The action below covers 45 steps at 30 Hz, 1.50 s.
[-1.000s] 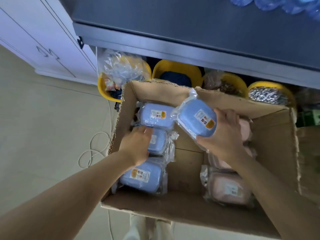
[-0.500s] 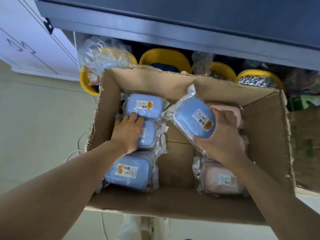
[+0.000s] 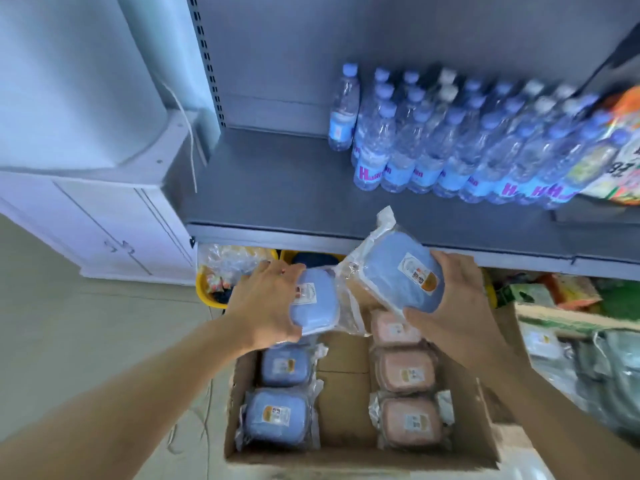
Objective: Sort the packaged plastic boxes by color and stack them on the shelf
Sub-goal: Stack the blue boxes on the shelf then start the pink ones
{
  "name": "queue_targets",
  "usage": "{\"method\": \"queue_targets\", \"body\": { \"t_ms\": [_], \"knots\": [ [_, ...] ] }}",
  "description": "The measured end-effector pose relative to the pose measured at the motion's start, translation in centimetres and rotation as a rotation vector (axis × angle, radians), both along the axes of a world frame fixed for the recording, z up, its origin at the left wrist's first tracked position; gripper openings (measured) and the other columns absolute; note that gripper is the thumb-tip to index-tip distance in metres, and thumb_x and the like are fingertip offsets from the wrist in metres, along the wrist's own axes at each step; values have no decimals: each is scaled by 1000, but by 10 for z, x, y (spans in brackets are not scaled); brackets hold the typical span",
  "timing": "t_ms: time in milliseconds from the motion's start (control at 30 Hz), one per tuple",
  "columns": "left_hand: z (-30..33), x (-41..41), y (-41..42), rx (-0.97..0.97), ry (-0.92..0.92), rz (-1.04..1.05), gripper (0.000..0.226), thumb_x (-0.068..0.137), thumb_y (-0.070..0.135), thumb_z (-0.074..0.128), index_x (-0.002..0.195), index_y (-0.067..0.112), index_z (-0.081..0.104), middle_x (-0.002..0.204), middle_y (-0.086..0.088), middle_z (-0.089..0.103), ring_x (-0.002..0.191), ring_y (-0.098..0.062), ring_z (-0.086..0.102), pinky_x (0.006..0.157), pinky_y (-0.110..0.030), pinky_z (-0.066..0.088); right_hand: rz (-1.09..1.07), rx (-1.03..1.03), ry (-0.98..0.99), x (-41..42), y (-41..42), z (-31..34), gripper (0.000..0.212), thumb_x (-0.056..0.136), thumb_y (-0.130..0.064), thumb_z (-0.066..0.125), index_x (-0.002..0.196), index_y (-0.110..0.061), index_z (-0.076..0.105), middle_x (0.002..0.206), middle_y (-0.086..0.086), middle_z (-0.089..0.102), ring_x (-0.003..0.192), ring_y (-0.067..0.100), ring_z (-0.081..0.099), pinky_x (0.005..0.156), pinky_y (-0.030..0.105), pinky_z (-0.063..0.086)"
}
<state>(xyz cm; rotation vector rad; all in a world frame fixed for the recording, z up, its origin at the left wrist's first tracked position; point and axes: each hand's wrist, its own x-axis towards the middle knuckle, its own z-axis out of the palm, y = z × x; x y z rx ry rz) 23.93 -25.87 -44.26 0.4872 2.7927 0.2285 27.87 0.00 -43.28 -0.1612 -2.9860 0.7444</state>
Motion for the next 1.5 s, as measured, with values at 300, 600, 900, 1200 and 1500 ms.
{"method": "queue_targets", "body": {
  "t_ms": [300,600,900,1200,1500],
  "knots": [
    [228,-3,-8,170,400,-52,75,69,43,69,134,29,34,128,9,50,116,-15,46,90,-29,42,-54,-3,289,12,2,209,91,66,-23,78,143,-9,31,137,8,33,131,25,28,102,35,31],
    [364,-39,-1,326,512,-47,76,59,46,73,126,27,44,112,8,55,97,-15,50,81,-31,47,-90,30,499,-13,27,319,91,65,-18,78,143,-10,33,131,6,38,124,22,33,96,26,29],
    [411,-125,43,323,505,-63,77,77,40,73,140,14,38,136,-4,49,117,-21,49,98,-35,43,-19,9,542,-78,67,373,89,71,-30,81,143,-11,33,133,6,41,124,24,40,101,32,34],
    [414,-205,64,188,387,-65,67,80,34,68,137,21,37,126,-7,53,116,-25,44,96,-37,42,-38,31,531,-116,81,383,87,67,-30,81,140,-15,37,127,3,45,114,20,46,90,28,41],
    [396,-259,63,244,205,-191,60,86,27,62,138,26,34,132,-6,47,108,-20,47,90,-29,40,-62,95,493,-145,62,384,86,61,-15,80,136,-17,39,117,-5,39,111,16,44,87,20,35]
  ]
}}
